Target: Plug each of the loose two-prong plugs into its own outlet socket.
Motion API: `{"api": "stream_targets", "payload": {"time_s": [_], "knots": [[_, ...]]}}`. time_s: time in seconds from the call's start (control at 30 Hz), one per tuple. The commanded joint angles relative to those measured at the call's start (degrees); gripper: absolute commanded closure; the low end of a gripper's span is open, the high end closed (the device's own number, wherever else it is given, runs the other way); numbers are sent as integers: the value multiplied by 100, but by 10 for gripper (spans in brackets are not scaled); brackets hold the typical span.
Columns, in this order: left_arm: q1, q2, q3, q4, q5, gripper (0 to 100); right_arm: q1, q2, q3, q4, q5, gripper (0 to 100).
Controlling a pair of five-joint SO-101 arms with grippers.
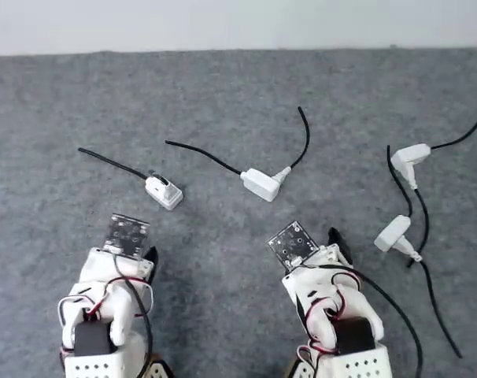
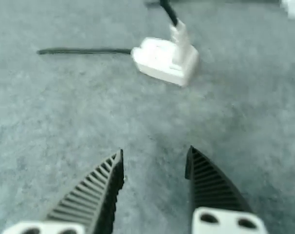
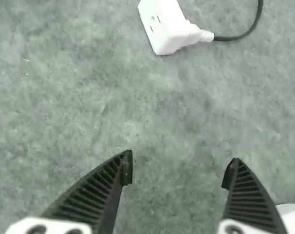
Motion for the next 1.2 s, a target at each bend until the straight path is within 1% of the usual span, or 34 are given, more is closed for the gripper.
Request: {"api": "stream_targets", "payload": {"time_s": [0.0,0.13,0.27,0.33,0.53,0.63,1.17], "knots": [[114,-105,84,-149,-255,790,66,-31,114,-84,-62,699],[105,-97,145,-88,-255,790,66,-31,114,189,-53,699],[105,-97,145,519,-255,790,75,-31,114,523,-53,699],[105,-97,145,659,-264,790,75,-31,114,611,-53,699],[105,-97,145,651,-237,790,84,-22,114,681,-79,699],[105,-97,145,651,-246,790,84,-22,114,1314,-53,699],[114,-97,145,651,-255,790,66,-31,114,1314,-53,699]]}}
